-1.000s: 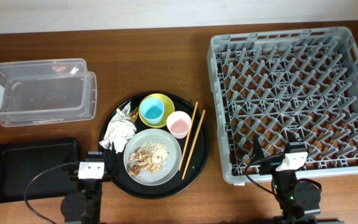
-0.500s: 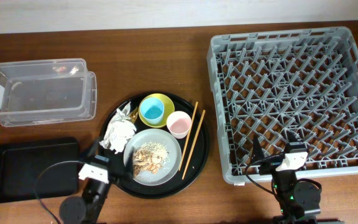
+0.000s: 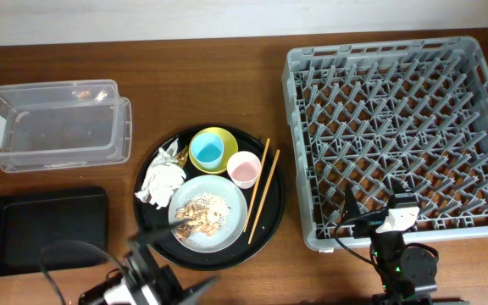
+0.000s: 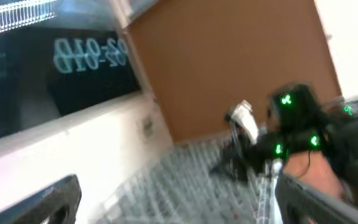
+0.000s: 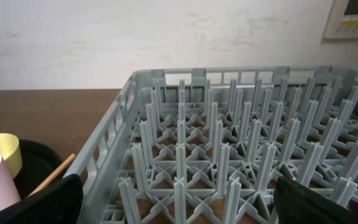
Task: Sort waste into correct bins and load items into the dishwasher rack
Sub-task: 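Reach the left gripper to the crumpled white tissue on the tray, then grasp the white tissue with the left gripper and lift it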
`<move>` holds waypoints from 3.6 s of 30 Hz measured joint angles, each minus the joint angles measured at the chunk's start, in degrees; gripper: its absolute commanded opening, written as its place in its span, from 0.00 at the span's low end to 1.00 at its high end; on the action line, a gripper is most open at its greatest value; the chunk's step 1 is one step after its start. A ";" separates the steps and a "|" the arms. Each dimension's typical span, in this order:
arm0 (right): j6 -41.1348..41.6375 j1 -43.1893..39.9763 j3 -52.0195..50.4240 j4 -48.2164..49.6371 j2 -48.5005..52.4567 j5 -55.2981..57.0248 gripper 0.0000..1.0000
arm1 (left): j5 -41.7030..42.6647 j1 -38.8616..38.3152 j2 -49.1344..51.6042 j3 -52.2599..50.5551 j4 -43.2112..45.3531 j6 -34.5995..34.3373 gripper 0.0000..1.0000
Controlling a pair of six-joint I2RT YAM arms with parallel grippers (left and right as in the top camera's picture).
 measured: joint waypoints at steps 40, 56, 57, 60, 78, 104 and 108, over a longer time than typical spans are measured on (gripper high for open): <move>0.02 0.00 0.02 0.00 -0.02 0.20 0.99 | -58.36 -11.43 80.41 62.07 -92.89 12.31 0.69; 0.00 0.00 0.02 0.00 -0.02 0.20 0.98 | -66.05 -11.50 100.15 62.07 -79.76 1.90 0.48; 0.00 0.00 0.02 0.00 -0.02 0.20 0.98 | -66.07 -11.50 100.37 62.07 -78.95 1.86 0.47; 0.00 0.00 0.02 0.00 -0.02 0.20 0.98 | -66.10 -11.50 103.06 62.10 -78.36 1.22 0.27; 0.00 0.00 0.02 0.00 -0.02 0.20 0.98 | -66.29 -11.50 96.96 68.41 -93.02 0.61 0.10; 0.00 0.00 0.02 0.00 -0.02 0.20 0.98 | -94.47 9.40 89.96 69.22 -52.81 -3.96 0.57; 0.00 0.00 0.02 0.00 -0.02 0.20 0.98 | -94.53 10.97 96.00 69.13 -51.91 -2.40 0.74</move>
